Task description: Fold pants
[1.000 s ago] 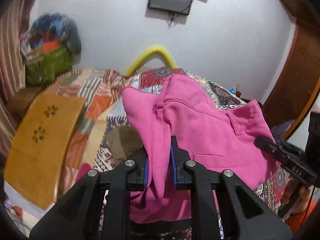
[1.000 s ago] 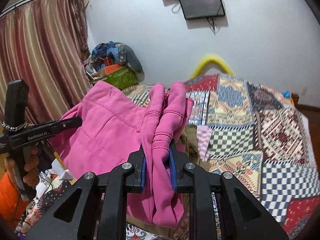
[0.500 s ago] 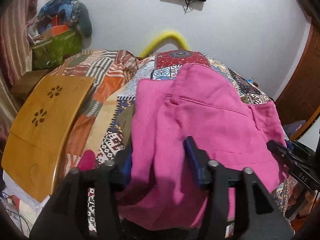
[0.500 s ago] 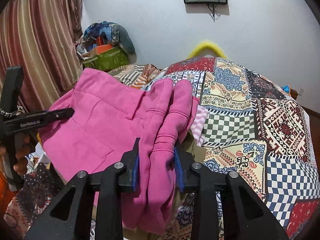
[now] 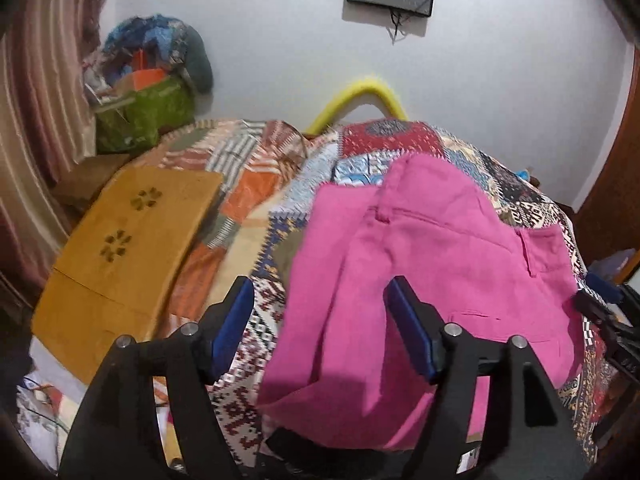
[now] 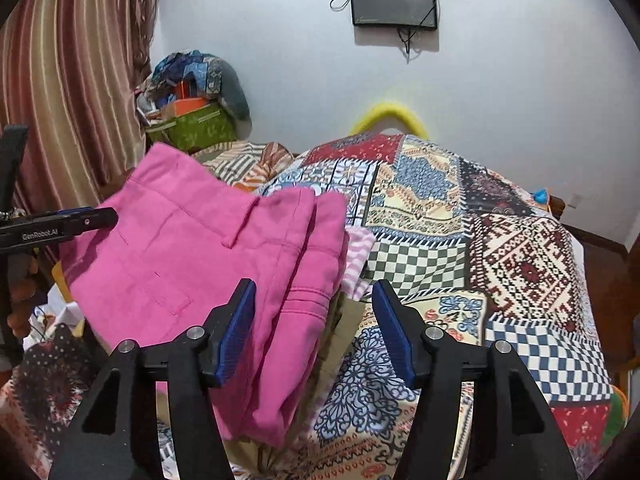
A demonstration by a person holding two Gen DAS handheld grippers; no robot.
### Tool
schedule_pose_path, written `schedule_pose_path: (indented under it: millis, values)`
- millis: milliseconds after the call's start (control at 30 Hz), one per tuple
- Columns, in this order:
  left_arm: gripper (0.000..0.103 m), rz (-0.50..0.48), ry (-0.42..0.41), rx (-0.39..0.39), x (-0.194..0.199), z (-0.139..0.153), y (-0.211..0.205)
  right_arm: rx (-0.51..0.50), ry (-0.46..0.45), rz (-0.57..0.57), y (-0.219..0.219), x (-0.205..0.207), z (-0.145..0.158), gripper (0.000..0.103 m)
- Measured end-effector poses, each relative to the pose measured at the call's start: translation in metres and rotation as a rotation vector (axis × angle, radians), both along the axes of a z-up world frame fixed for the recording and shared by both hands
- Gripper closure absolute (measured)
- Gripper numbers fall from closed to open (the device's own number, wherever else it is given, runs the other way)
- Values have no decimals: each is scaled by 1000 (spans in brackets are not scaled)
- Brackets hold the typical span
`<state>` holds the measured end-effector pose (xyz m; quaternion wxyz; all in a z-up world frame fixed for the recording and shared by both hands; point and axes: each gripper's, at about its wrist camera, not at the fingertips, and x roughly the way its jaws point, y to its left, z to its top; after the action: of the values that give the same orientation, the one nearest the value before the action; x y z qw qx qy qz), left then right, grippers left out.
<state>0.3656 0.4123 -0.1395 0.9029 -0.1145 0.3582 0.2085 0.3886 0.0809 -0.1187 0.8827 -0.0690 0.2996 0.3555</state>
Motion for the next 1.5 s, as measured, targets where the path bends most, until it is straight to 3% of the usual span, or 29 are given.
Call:
schedule_pose_path:
  millis: [333,667,833,1000,1067,1167,1333,1500]
  values:
    - [34,-22,-153,53,-63,82,-36,99,-79,10,-42,-46,69,47]
    - [34,-121,-343,168,-161,188,-129,237,-217,51,-87,-142,164,47]
    - [34,-179,-425,214,-225,221,-177,309,-275,74,-114,-197,195,47]
    - [27,-186,-478,255,-282,236,-216,350,-337,85,-135,-248,206,44]
    - [26,-196,-496,278,-301,236,-231,380,-336,84,-141,-260,201,34]
    - [20,-199,-516,305,-325,232,-249,397,-321,85,-146,-273,190,33]
    - [12,-213,-517,285,-350,218,-270,389,-335,54,-151,-296,176,32]
    - [5,-211,-524,280,-363,207,-279,385,-351,32,-157,-310,173,16]
